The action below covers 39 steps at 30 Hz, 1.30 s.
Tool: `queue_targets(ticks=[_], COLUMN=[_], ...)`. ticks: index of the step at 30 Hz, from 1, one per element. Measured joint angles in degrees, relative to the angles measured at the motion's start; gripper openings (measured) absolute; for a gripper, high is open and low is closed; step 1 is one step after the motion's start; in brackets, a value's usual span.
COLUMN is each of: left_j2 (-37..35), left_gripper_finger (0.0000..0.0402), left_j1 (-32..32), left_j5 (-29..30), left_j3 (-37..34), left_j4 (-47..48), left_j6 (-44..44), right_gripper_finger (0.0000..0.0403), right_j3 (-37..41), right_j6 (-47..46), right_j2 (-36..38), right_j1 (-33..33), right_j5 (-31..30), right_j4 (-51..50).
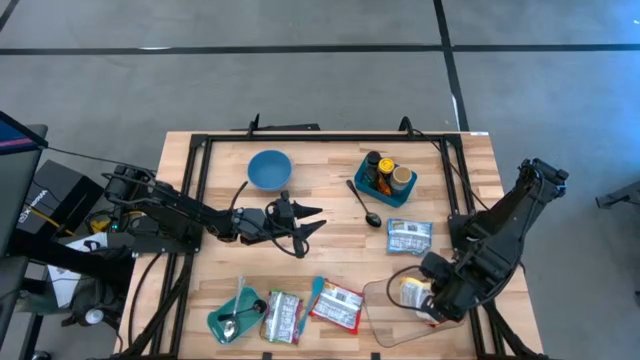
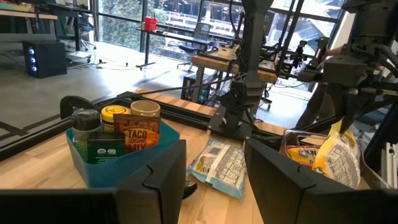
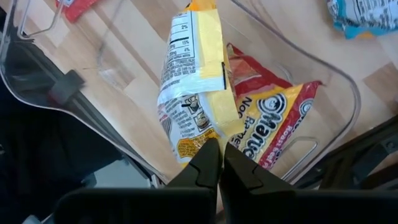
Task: Pick & Place Food Item
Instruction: Put the yellow noodle pack into the transparent bin
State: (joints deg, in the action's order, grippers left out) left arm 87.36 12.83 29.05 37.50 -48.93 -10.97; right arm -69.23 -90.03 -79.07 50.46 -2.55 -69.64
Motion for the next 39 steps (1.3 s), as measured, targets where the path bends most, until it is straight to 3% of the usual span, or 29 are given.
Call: queue_targets(ticks=[14,22,39], left_j2=[0.0,0.0,0.0], left_gripper_finger=[0.0159,0.0159,0.0159], left_j1=[0.0,0.0,0.0], left_j5=[0.0,0.0,0.0], left_j3=[0.0,0.0,0.0], left_j4=[0.0,0.0,0.0], left_j6=[0.0,0.0,0.0], right_gripper_finger=[0.0000,0.0000,0.0000], right_j3=[0.0,0.0,2.4], right_j6=[-6.9,-7.1,-9.5], right_j2=[0.0,0.0,-0.5], right_j1=[4.1,5.1,5.0], right_j5=[-0.6,-5.5,-1.5], right_j4=[3.9,6.8,3.0])
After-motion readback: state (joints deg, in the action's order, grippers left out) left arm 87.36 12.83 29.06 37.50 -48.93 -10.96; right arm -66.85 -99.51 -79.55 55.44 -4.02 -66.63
